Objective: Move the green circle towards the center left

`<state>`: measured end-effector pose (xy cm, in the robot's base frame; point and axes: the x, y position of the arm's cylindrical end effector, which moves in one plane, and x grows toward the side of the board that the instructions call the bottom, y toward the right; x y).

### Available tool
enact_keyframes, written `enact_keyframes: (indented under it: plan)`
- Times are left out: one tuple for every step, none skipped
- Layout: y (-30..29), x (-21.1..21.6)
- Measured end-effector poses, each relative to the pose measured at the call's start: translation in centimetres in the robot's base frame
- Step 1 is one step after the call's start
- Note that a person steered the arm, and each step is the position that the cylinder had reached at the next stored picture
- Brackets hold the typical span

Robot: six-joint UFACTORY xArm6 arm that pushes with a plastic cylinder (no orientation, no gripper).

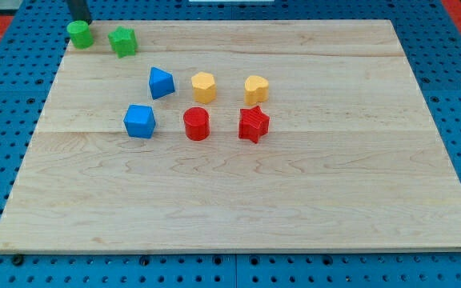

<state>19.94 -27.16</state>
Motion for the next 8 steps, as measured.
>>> enact_keyframes:
  plan:
    - [0.3, 2.9]
    - [3.0, 7.5]
    - [3.2, 10.5]
    - [0.5, 9.6]
    - [0.0, 10.8]
    - [-0.2, 12.1]
    - [2.3, 15.0]
    - [5.6, 16.9]
